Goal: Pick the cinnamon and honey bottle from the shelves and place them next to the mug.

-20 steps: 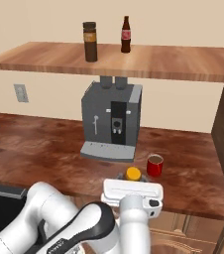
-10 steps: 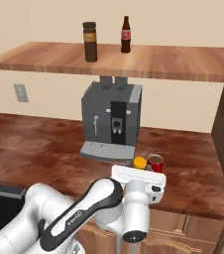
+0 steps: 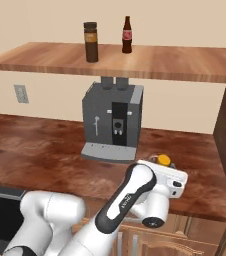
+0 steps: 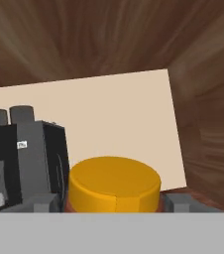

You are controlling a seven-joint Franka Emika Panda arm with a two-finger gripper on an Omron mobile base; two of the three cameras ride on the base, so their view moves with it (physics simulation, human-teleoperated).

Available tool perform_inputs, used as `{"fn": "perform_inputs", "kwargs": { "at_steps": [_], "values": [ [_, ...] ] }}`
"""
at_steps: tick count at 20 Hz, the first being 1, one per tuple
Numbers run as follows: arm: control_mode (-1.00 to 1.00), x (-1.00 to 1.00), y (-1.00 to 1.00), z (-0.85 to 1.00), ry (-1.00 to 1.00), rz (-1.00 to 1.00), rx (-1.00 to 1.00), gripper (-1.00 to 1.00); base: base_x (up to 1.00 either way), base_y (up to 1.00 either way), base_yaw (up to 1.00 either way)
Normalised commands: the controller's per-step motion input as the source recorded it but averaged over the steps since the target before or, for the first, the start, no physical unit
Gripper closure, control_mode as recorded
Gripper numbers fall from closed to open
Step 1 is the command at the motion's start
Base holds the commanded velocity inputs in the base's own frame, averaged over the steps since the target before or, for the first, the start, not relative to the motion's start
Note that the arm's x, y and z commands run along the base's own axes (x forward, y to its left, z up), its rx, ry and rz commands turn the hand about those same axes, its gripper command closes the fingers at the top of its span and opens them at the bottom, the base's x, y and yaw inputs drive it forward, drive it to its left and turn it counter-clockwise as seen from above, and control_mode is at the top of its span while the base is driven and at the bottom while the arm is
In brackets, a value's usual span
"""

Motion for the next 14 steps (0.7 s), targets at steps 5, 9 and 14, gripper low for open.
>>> {"fn": "perform_inputs", "kwargs": {
  "at_steps": [5, 9, 14],
  "values": [
    [-1.00, 0.14, -0.73, -0.05, 0.00, -0.07, 0.00, 1.00, 0.00, 0.00, 0.00],
    [-1.00, 0.00, -0.02, 0.00, 0.00, 0.00, 0.01, 1.00, 0.00, 0.00, 0.00],
    [-1.00, 0.20, -0.29, 0.00, 0.00, -0.02, -0.06, 1.00, 0.00, 0.00, 0.00]
  ]
}}
